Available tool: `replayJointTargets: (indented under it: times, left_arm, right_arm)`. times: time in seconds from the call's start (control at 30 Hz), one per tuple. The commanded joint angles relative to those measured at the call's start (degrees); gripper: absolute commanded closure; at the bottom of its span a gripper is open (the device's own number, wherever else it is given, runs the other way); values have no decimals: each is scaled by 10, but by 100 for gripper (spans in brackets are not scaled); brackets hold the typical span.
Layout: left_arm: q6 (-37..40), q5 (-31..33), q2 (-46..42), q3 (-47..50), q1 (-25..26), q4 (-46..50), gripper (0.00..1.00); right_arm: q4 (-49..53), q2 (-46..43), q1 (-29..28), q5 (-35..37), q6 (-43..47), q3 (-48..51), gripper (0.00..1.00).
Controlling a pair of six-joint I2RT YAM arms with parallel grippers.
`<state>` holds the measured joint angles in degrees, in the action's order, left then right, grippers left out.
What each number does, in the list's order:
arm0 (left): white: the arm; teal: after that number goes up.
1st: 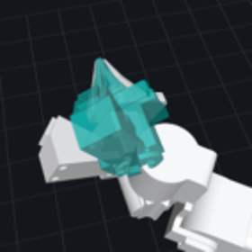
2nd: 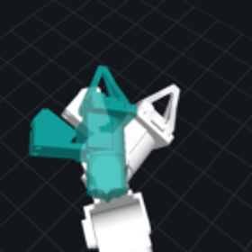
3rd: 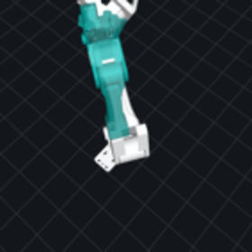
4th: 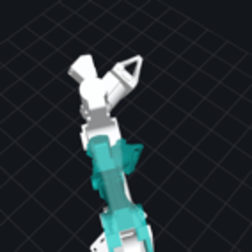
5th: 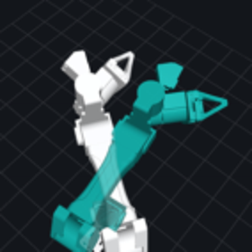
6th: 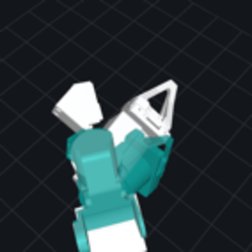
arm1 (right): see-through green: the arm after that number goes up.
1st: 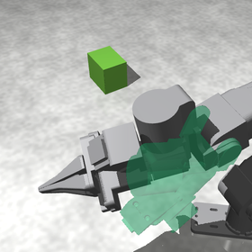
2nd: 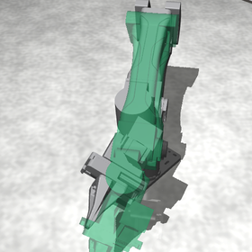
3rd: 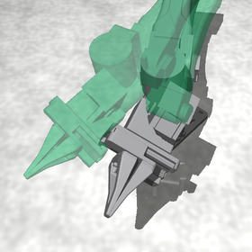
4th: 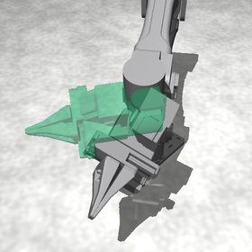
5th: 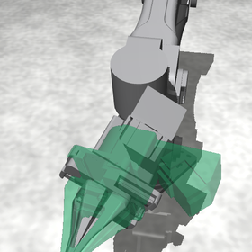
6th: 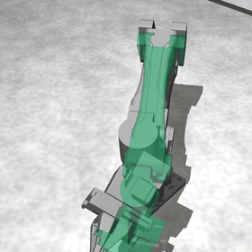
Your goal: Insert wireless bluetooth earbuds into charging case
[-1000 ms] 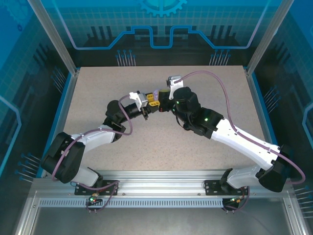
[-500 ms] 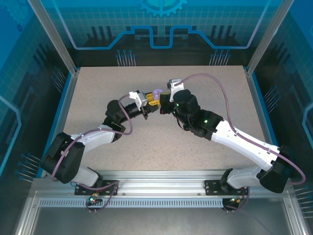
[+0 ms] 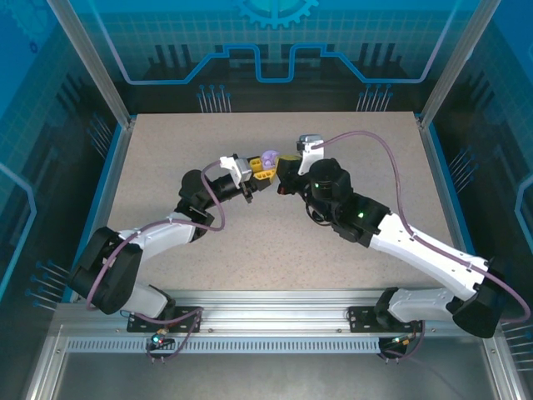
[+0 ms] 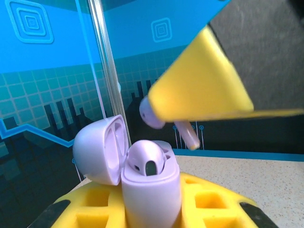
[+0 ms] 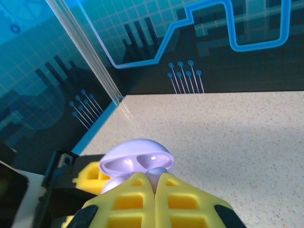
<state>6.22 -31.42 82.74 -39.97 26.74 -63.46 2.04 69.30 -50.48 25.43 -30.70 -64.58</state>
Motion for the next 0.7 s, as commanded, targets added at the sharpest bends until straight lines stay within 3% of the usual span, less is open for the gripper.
replayJointTargets:
  times: [0.0, 0.67]
  left_arm:
    - [17, -17, -18, -17, 2, -22, 100]
    - [20, -23, -31, -22, 2, -6, 100]
  right_arm:
    - [-51, -12, -4, -2, -2, 7, 97]
    - [-73, 25, -5, 20, 0, 16, 97]
